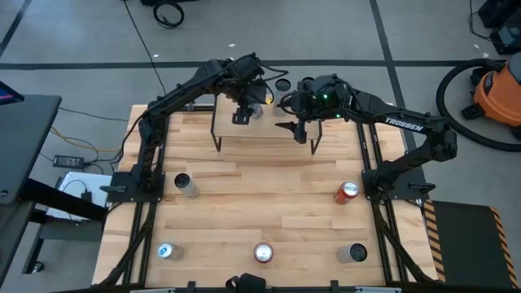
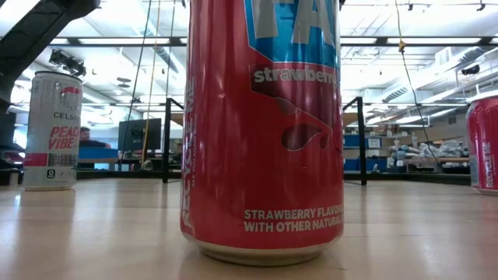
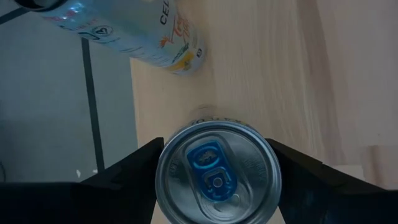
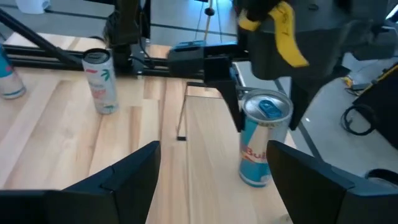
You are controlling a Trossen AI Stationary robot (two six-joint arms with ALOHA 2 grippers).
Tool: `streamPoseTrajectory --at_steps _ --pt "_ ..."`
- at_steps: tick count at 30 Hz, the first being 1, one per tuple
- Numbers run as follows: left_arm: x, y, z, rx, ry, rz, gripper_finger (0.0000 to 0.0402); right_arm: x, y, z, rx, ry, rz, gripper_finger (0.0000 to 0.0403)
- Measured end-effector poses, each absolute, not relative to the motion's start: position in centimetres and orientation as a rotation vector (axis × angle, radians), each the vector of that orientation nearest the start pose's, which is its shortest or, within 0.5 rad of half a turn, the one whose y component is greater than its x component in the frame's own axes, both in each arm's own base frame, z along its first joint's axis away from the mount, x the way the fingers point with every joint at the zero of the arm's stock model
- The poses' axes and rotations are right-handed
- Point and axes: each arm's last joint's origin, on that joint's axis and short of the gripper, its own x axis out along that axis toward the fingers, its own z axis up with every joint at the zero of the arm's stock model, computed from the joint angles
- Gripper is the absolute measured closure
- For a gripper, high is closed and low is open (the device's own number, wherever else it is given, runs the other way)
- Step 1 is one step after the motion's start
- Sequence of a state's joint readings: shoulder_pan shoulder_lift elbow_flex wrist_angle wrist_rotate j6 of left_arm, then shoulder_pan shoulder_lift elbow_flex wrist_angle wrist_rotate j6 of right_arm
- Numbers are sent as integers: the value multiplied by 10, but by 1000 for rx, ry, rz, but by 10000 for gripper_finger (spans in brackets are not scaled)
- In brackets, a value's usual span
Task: Place canned beverage on shelf
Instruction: Put the top blue soda can on the shelf
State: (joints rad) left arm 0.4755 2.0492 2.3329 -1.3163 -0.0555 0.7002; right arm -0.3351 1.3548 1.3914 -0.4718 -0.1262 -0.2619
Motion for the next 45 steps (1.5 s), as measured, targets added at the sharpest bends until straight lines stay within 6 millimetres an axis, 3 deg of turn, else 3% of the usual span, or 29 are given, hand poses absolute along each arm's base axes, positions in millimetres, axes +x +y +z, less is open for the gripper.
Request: streamPoseTrajectory --at_steps 45 --pt "362 188 381 363 1143 120 138 280 -94 392 -132 417 -161 101"
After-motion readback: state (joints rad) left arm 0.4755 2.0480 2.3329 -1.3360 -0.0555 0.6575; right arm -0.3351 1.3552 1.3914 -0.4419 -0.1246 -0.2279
